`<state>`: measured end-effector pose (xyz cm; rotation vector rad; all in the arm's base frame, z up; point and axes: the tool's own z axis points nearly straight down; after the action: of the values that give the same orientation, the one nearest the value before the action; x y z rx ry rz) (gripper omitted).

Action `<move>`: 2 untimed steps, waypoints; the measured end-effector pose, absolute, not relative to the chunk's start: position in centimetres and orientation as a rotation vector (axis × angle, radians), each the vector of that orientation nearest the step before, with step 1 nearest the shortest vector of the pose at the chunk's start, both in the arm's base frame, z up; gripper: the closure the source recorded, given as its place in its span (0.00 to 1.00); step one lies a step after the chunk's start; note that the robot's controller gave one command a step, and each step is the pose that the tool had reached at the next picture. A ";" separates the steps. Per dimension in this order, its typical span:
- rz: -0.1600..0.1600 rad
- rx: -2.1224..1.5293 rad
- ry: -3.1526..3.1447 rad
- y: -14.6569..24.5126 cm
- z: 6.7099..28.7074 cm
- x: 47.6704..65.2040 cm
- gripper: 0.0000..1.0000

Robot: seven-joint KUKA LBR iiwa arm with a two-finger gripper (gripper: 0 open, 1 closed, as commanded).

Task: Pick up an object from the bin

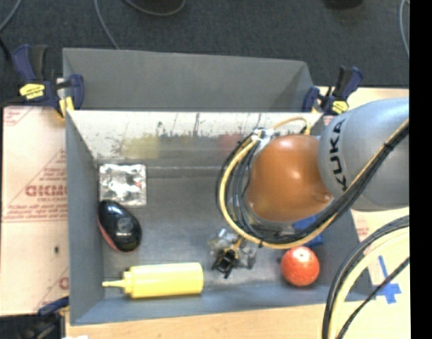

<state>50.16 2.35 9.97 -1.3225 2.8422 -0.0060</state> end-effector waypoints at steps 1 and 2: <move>-0.002 -1.324 2.847 2.4 10.9 50.0 1.00; -0.001 -1.324 2.847 2.4 13.0 50.0 1.00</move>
Offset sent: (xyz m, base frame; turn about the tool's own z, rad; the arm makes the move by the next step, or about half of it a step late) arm 0.0001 0.0000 0.0597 0.0000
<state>50.00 2.37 13.04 -1.3242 2.8474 -0.0013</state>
